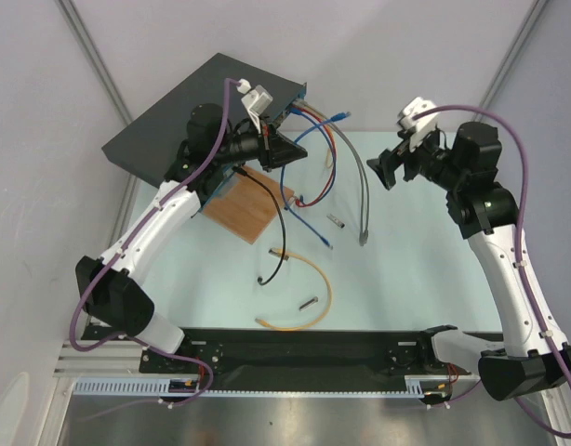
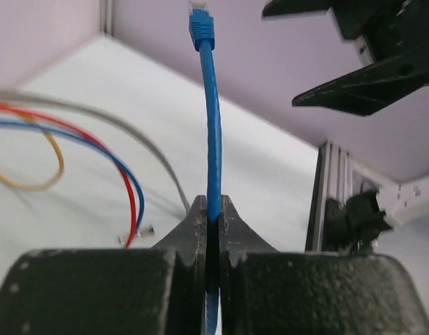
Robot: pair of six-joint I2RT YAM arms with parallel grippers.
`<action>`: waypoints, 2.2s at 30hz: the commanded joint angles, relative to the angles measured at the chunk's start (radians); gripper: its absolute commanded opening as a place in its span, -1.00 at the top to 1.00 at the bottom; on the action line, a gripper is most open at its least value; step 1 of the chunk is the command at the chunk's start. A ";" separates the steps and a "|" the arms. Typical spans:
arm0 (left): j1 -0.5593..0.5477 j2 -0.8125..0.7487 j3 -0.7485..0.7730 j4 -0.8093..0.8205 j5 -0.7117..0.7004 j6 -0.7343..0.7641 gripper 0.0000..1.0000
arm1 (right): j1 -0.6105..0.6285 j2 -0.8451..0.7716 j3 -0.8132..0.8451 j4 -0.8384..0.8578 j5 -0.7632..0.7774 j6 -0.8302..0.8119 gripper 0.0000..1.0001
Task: Insert the plug into the switch port
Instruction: Insert the connector into the switch port.
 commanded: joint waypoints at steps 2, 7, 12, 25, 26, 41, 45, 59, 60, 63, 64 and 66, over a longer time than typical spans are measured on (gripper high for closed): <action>-0.019 -0.089 -0.037 0.387 -0.061 -0.171 0.99 | -0.081 -0.003 0.059 0.282 -0.245 0.651 -0.90; -0.024 -0.092 -0.089 0.520 -0.126 -0.226 0.99 | -0.078 0.082 0.053 0.589 -0.297 1.035 -0.80; -0.062 -0.104 -0.135 0.605 -0.163 -0.235 0.99 | -0.075 0.192 0.083 0.805 -0.276 1.303 -0.69; -0.110 -0.104 -0.199 0.697 -0.252 -0.276 0.99 | 0.040 0.275 0.093 0.955 -0.273 1.401 -0.49; -0.110 -0.103 -0.201 0.700 -0.250 -0.281 0.99 | 0.042 0.274 0.089 0.953 -0.273 1.393 -0.47; -0.039 -0.208 -0.190 0.449 -0.148 -0.165 -0.11 | 0.063 0.229 0.154 0.448 -0.317 0.700 1.00; -0.011 -0.259 -0.120 0.259 -0.158 -0.070 -0.24 | 0.123 0.212 0.204 0.214 -0.225 0.409 1.00; -0.125 -0.120 0.147 0.048 -0.275 0.041 -0.48 | 0.229 0.212 0.230 0.157 -0.159 0.298 1.00; -0.132 -0.117 0.150 0.030 -0.276 0.065 -0.48 | 0.231 0.214 0.232 0.157 -0.158 0.299 1.00; -0.156 -0.100 0.172 -0.005 -0.303 0.105 -0.49 | 0.237 0.215 0.237 0.164 -0.155 0.305 1.00; -0.159 -0.097 0.181 -0.013 -0.307 0.118 -0.49 | 0.240 0.215 0.238 0.164 -0.155 0.305 1.00; -0.178 -0.078 0.201 -0.056 -0.341 0.168 -0.50 | 0.243 0.214 0.240 0.166 -0.158 0.308 1.00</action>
